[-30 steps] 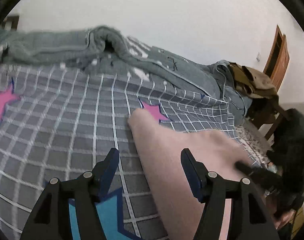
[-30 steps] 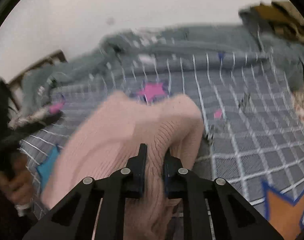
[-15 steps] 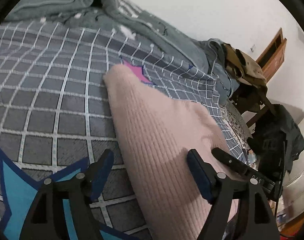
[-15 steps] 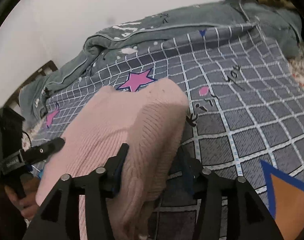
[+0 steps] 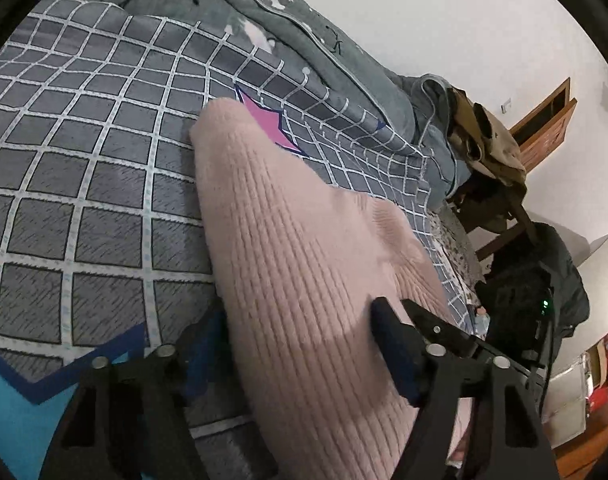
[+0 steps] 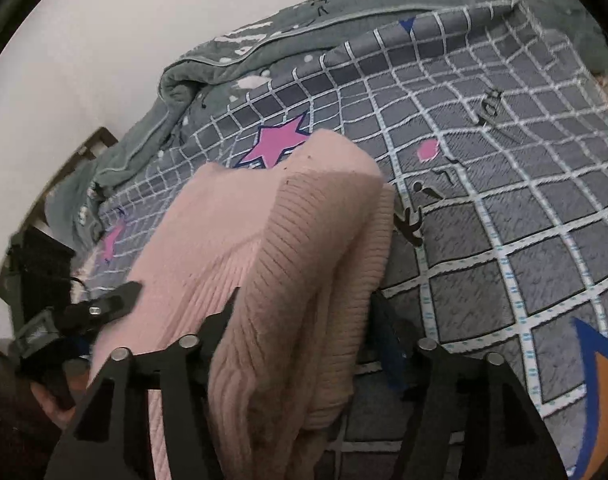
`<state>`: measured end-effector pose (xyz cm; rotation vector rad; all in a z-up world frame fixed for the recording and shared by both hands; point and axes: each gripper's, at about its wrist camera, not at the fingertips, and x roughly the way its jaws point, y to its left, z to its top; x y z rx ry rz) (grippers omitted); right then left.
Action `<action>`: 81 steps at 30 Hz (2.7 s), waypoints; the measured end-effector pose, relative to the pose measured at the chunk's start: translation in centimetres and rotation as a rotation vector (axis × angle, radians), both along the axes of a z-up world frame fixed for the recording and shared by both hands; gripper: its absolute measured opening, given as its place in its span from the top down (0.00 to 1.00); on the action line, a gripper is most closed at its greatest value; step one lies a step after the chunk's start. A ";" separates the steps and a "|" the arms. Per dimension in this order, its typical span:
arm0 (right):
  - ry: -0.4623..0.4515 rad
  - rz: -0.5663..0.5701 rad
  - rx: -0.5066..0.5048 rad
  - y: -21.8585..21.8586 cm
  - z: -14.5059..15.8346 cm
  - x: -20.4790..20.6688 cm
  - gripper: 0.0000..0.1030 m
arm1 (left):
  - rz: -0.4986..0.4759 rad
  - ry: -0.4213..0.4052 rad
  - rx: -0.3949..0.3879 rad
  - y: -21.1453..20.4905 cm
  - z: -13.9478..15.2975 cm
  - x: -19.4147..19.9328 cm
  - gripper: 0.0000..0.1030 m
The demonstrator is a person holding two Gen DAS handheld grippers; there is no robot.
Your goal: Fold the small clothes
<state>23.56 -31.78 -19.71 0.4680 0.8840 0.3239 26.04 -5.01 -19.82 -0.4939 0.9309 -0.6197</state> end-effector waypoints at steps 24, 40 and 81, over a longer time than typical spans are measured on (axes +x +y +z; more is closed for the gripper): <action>-0.106 0.047 -0.018 12.4 2.1 2.8 0.69 | 0.207 -0.080 0.101 10.4 2.6 0.7 0.57; -0.267 -0.013 -0.261 12.8 3.5 0.2 0.90 | 0.219 -0.178 0.210 11.3 3.3 -2.3 0.39; -0.315 0.139 -0.235 11.1 3.4 -8.9 0.59 | 0.181 -0.279 0.454 9.7 2.0 -14.6 0.37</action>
